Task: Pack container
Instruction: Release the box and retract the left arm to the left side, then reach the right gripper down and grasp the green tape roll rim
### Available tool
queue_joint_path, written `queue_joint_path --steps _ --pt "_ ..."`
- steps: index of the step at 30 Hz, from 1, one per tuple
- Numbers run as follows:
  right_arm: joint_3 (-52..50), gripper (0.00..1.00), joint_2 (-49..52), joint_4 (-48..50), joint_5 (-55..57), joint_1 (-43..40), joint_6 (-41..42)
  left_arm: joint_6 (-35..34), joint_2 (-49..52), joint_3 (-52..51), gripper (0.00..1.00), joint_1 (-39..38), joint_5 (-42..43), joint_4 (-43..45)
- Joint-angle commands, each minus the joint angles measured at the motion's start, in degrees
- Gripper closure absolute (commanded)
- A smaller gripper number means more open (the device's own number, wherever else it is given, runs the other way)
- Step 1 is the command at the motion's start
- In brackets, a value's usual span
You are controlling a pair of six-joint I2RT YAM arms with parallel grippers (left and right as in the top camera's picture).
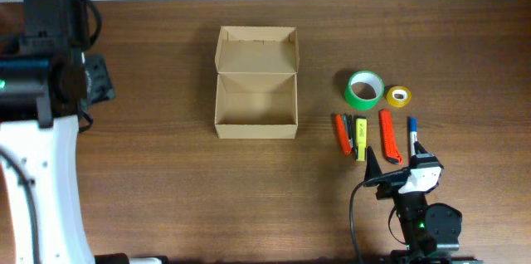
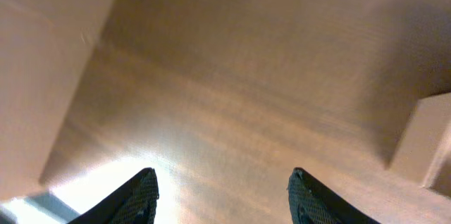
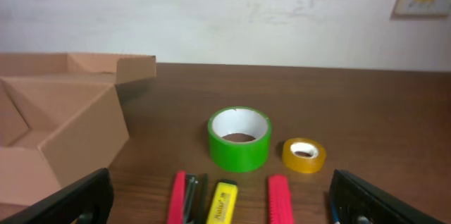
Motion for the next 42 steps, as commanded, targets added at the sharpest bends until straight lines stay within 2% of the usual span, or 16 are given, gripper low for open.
queue_joint_path --steps 1,2,4,9,12,17,19,23,25,29,33,36,42 --pt "-0.7 0.01 -0.4 0.0 -0.4 0.3 11.3 2.6 -0.6 -9.2 0.39 4.3 3.5 3.7" --pt "-0.7 0.01 -0.4 0.0 -0.5 0.3 15.9 4.2 -0.6 -12.2 0.38 5.9 4.9 6.2" --pt "-0.7 0.01 -0.4 0.0 -2.3 0.4 19.5 8.3 0.2 -16.1 0.38 9.0 9.5 10.7" --pt "0.6 0.01 -0.4 -0.8 -12.4 0.3 22.1 16.4 5.1 -17.0 0.38 16.1 20.0 15.0" --pt "3.5 0.01 0.4 -5.0 -14.1 0.3 22.0 17.1 8.0 -17.0 0.37 20.0 22.5 16.6" --pt "12.6 0.01 5.4 -10.6 -12.6 0.3 17.2 17.1 11.5 -17.0 0.13 24.7 22.6 19.5" --pt "17.1 0.01 9.8 -13.3 -11.9 0.3 16.1 17.1 12.5 -17.0 0.00 26.0 22.6 20.3" --pt "30.6 0.01 24.7 -23.3 -11.7 0.3 14.6 17.1 13.7 -17.0 0.00 27.7 22.6 20.8" --pt "38.8 0.01 33.1 -29.2 -11.7 0.3 11.0 17.1 14.0 -17.0 0.00 27.8 22.6 20.8" --pt "58.6 0.01 50.7 -42.4 -11.7 0.3 4.7 17.1 14.0 -17.0 0.00 27.8 22.6 20.8" --pt "78.0 0.01 65.8 -52.2 -12.3 0.3 3.5 17.1 14.0 -17.0 0.00 27.8 22.6 20.8" --pt "90.5 0.01 75.9 -56.2 -13.5 0.3 3.5 17.1 14.0 -17.0 0.00 27.8 22.6 20.8" --pt "100.5 0.00 87.4 -56.5 -12.3 0.3 3.6 17.1 14.0 -17.0 0.00 27.8 22.6 20.8"
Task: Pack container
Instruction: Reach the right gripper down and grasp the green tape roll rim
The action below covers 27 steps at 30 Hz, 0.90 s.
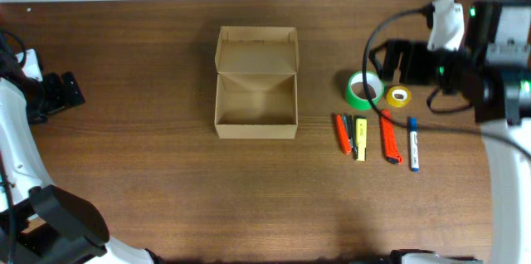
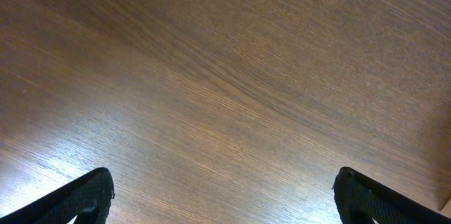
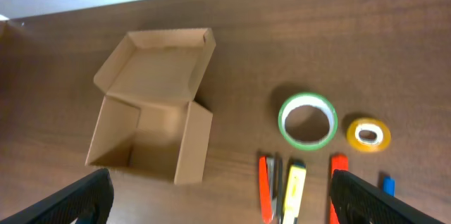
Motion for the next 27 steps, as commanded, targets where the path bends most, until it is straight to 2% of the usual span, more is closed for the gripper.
queue_joint_path --steps 1,10,12,15,19,24,27 --pt "5.9 0.00 7.3 -1.6 1.4 0.3 -0.3 1.1 0.5 -0.2 0.01 0.2 0.5 0.1" --pt "9.1 0.08 23.4 -8.9 15.0 0.3 0.7 1.1 0.5 -0.2 0.00 0.2 0.5 0.1" --pt "9.1 0.07 24.9 -8.7 16.2 0.3 0.7 1.1 0.5 -0.2 0.00 0.2 0.4 0.1" --pt "9.1 0.02 26.9 -7.5 22.1 0.1 0.5 1.1 0.5 -0.2 0.00 0.2 0.5 0.1" --pt "9.0 0.03 28.4 -6.3 21.3 -1.3 0.0 1.1 0.5 -0.2 0.00 0.2 0.5 0.1" --pt "9.0 0.18 31.8 -6.5 21.0 -2.8 -0.4 1.1 0.5 -0.2 0.00 0.2 0.5 0.1" --pt "9.0 0.20 35.1 -7.3 18.6 -3.0 -0.8 1.1 0.5 -0.2 0.00 0.2 0.4 0.1"
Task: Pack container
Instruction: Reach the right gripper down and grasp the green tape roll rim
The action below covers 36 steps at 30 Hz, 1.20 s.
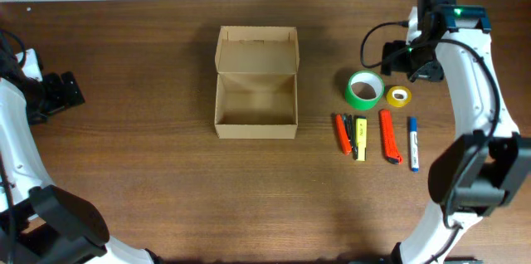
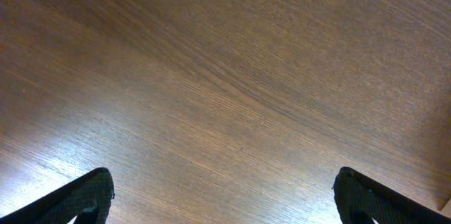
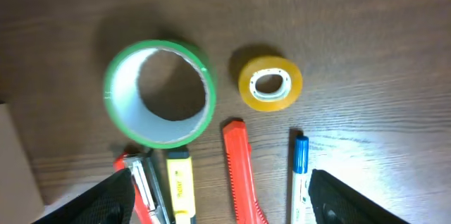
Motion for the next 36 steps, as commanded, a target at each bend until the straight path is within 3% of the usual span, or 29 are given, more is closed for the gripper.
queue_joint_path --steps 1,21,36 --pt "0.9 0.20 4.3 -0.6 -1.2 -0.2 -0.7 1.1 0.5 -0.2 0.00 0.2 0.4 0.1" --pt "0.7 0.44 13.0 -2.6 -4.0 -0.3 -2.2 1.1 0.5 -0.2 0.00 0.2 0.4 0.1" --pt "0.7 0.44 13.6 1.9 -4.7 -0.2 -1.9 1.1 0.5 -0.2 0.00 0.2 0.4 0.1"
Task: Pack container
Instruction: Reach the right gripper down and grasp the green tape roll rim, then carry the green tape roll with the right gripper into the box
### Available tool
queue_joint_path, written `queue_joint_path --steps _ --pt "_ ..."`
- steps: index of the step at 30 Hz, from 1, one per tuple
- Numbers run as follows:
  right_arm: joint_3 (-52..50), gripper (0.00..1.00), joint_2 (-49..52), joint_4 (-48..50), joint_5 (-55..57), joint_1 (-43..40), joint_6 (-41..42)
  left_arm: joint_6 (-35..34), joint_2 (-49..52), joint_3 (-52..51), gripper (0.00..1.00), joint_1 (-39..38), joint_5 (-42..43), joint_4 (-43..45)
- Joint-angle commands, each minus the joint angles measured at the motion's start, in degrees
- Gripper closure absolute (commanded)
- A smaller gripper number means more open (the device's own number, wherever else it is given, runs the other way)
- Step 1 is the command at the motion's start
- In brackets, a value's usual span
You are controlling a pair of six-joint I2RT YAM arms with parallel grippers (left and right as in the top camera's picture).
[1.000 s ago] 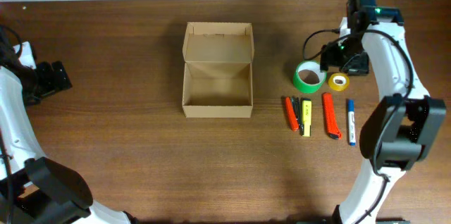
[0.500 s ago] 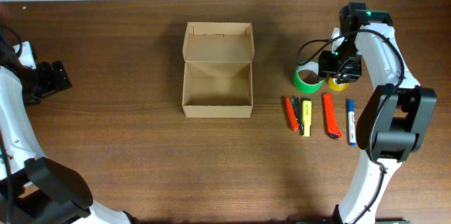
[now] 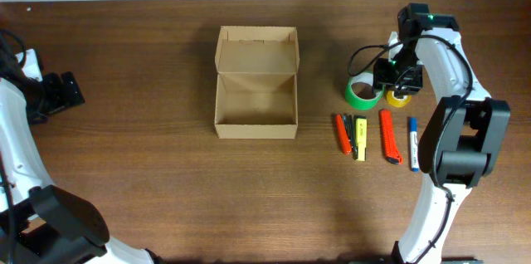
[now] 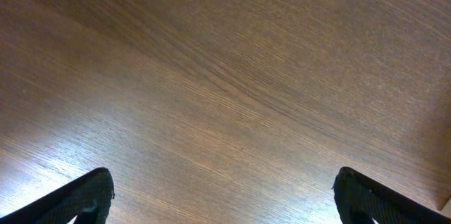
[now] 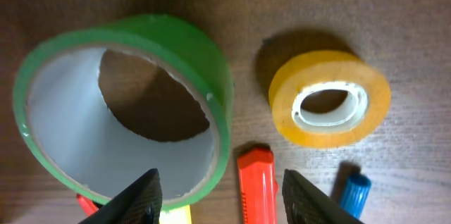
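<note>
An open cardboard box [image 3: 256, 129] stands mid-table with its lid flap folded back. To its right lie a green tape roll [image 3: 360, 91], a small yellow tape roll [image 3: 399, 97], an orange-handled tool [image 3: 342, 134], a yellow highlighter [image 3: 360, 141], an orange cutter [image 3: 389, 135] and a blue marker [image 3: 412, 144]. My right gripper [image 5: 222, 199] hangs open low over the green roll [image 5: 211, 62] and the yellow roll [image 5: 329, 97]. One finger is over the green roll's hollow, the other right of the cutter's tip [image 5: 257, 182]. My left gripper [image 4: 225, 196] is open over bare wood.
The left arm [image 3: 51, 94] sits at the table's far left edge, far from the box. The right arm's cable [image 3: 369, 48] loops over the table behind the green roll. The pens and cutter lie side by side just in front of the tapes.
My right gripper has come lower and a little nearer the green and yellow rolls, which now fill its view. Its fingers stand closer together. The left arm has not moved.
My right gripper first sat low near the table's front edge, facing the items, and the left arm stood high at the left. Then the right arm was high at the back right and the left at the far edge. Then the right hung over the tapes, now close above them.
</note>
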Motion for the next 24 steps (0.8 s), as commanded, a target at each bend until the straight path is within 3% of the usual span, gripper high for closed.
queue_joint_path --steps 1,13,17,20,24 --pt "0.7 0.44 0.9 0.6 -0.8 0.1 0.4 1.1 0.5 -0.2 0.00 0.2 0.5 0.1" --pt "0.7 0.46 4.7 2.3 -1.5 0.2 0.4 1.1 0.5 -0.2 0.00 0.2 0.4 0.1" --pt "0.5 0.59 5.5 2.9 -1.8 0.2 0.4 1.1 0.5 -0.2 0.00 0.2 0.4 0.1" --pt "0.1 0.80 5.6 3.4 -1.8 0.2 0.4 1.1 0.5 -0.2 0.00 0.2 0.4 0.1" --pt "0.1 0.92 5.6 3.4 -1.8 0.2 0.4 1.1 0.5 -0.2 0.00 0.2 0.5 0.1"
